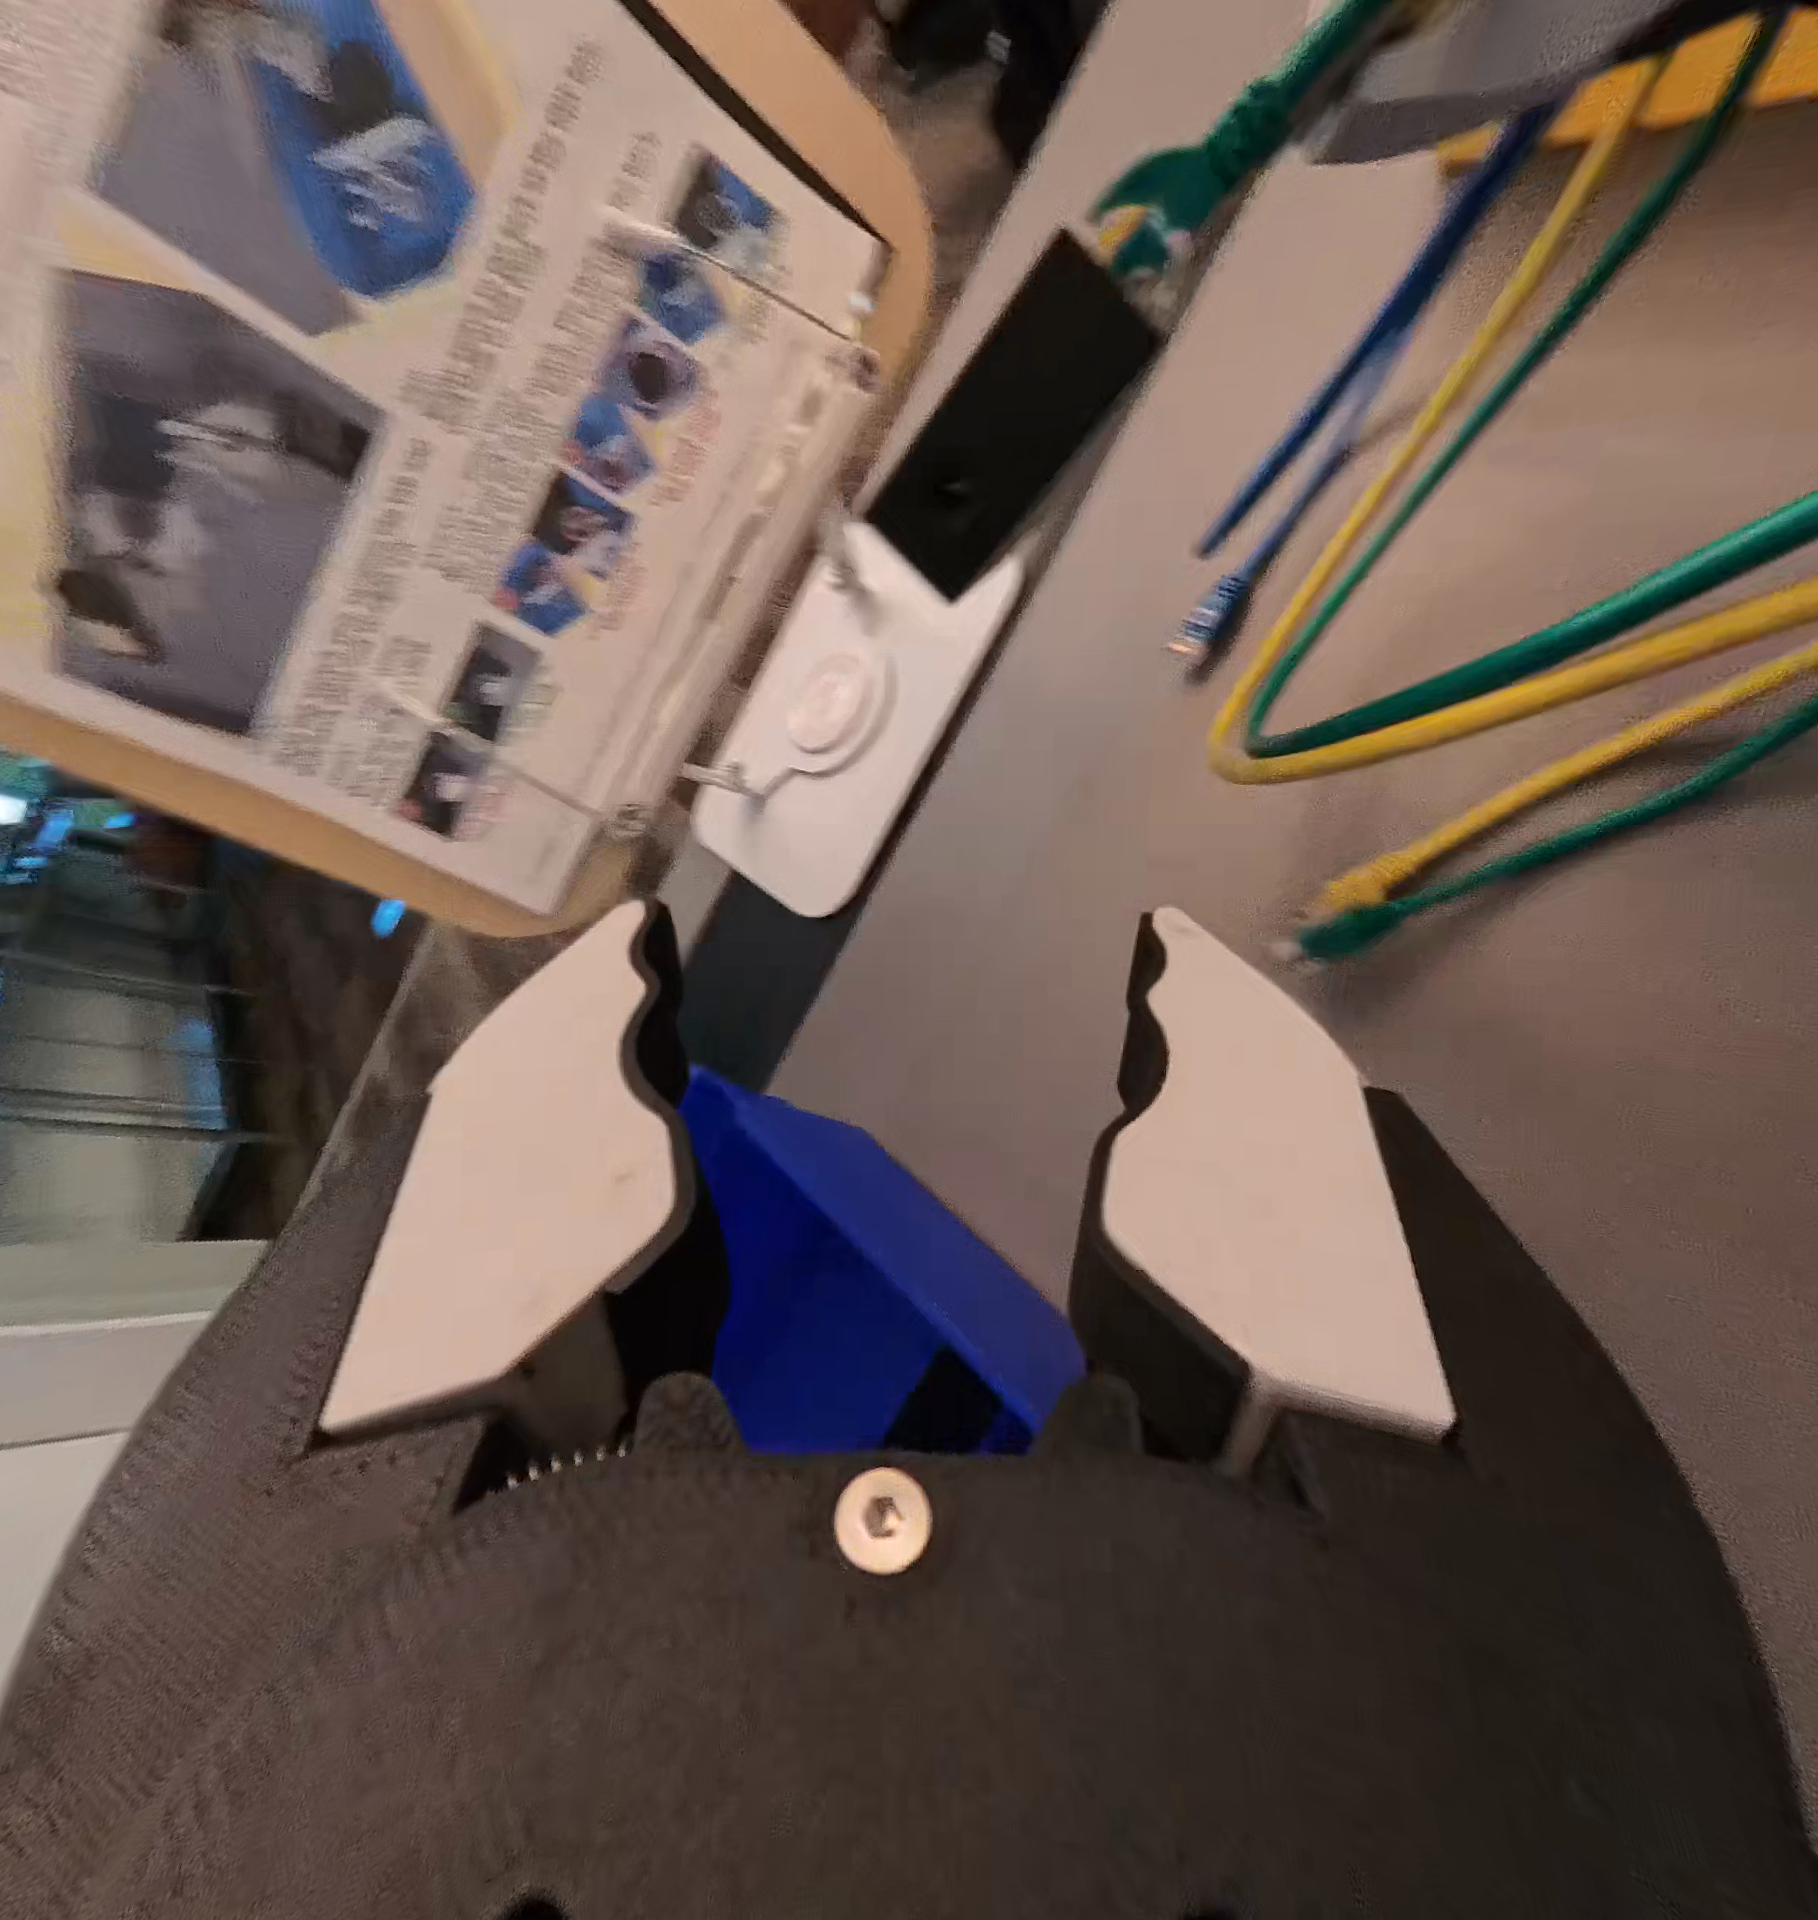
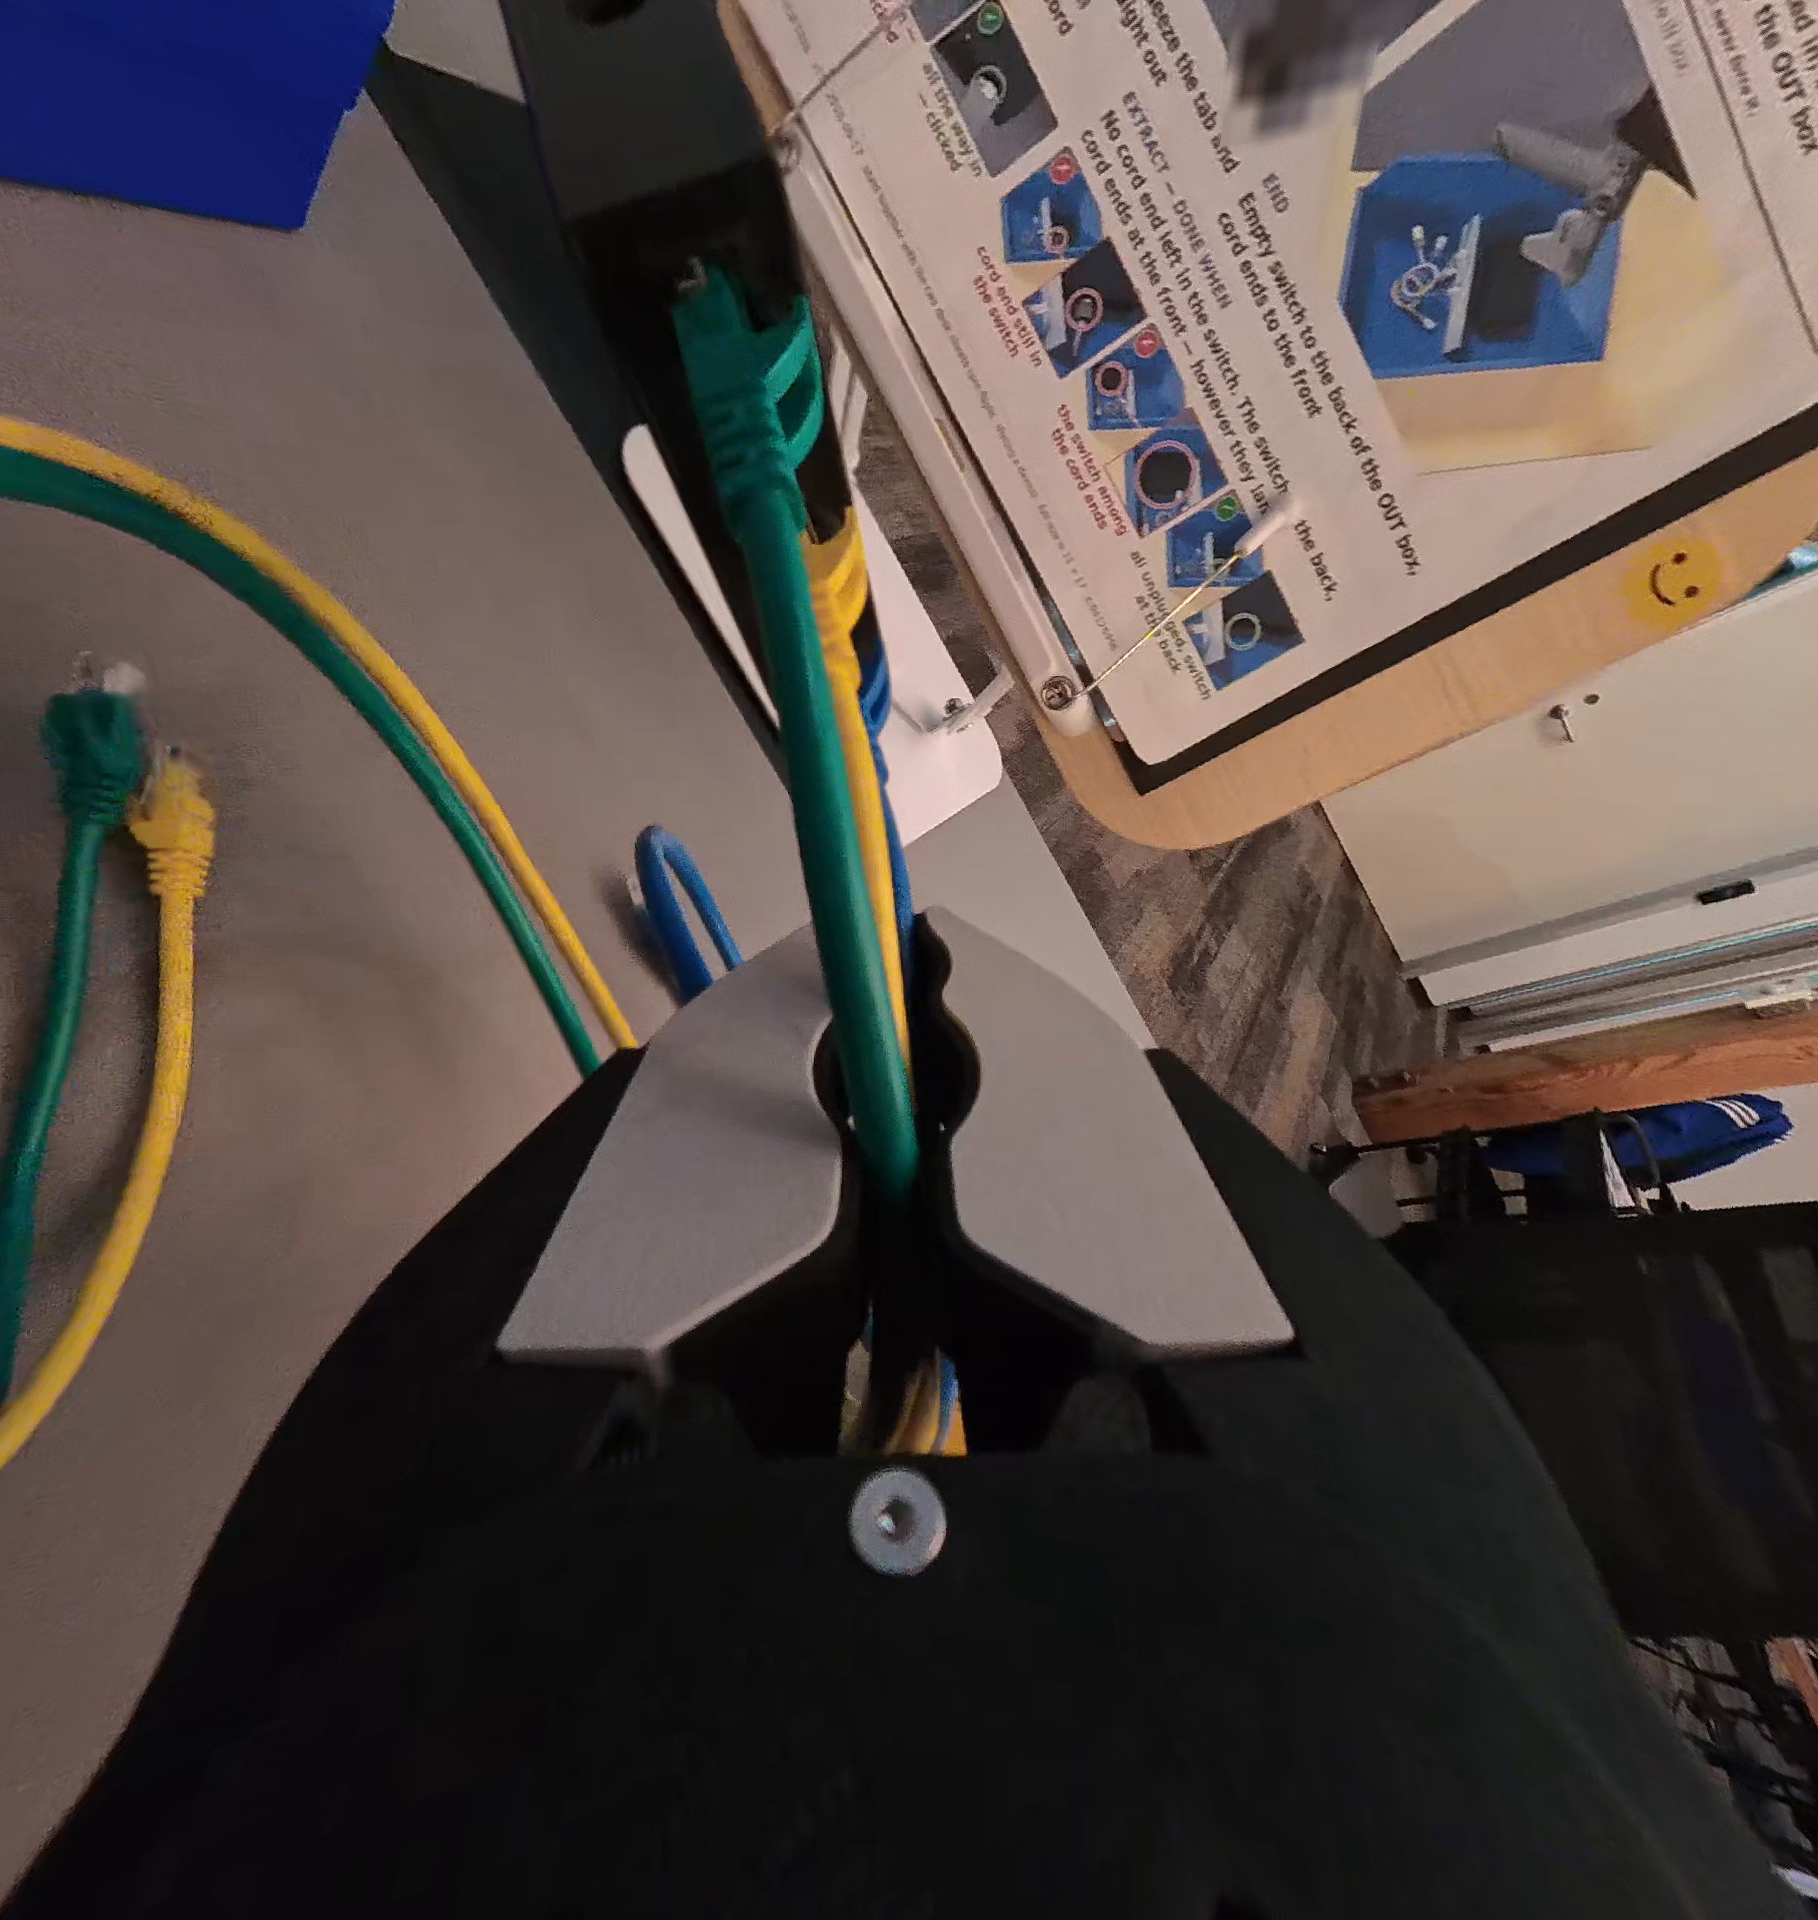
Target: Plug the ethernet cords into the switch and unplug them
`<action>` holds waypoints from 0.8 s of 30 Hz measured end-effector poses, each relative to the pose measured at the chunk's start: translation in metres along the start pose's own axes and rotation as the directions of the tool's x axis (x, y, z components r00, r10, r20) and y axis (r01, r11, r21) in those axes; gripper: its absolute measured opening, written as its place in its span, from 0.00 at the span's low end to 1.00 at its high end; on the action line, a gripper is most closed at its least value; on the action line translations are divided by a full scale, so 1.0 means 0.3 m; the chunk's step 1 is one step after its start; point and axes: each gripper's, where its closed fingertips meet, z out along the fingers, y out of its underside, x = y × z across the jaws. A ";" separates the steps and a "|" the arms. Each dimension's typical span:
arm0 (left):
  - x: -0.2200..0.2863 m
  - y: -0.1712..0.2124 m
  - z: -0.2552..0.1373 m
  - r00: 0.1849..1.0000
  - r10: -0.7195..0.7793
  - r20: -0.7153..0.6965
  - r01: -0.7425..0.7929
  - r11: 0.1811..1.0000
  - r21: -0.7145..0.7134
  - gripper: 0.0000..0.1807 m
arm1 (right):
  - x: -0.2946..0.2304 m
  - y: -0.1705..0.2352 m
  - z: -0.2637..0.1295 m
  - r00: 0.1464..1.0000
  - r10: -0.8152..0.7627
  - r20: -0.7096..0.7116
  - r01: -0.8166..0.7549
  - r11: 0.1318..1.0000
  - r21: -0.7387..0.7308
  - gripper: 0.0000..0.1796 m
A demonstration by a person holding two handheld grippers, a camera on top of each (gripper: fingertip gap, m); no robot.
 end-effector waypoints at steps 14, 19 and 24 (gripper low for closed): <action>0.118 -0.112 0.149 0.987 0.143 0.070 -0.154 0.972 0.179 0.34 | -0.097 -0.107 -0.040 0.970 -0.244 -0.012 0.244 0.968 0.053 0.03; 0.152 -0.088 0.169 0.948 0.300 0.105 -0.313 0.938 0.147 0.19 | -0.105 -0.123 -0.056 0.942 -0.333 -0.043 0.335 0.941 0.049 0.03; 0.153 -0.080 0.197 0.860 0.454 0.231 -0.481 0.873 0.074 0.16 | -0.103 -0.121 -0.060 0.921 -0.383 -0.068 0.385 0.923 0.004 0.03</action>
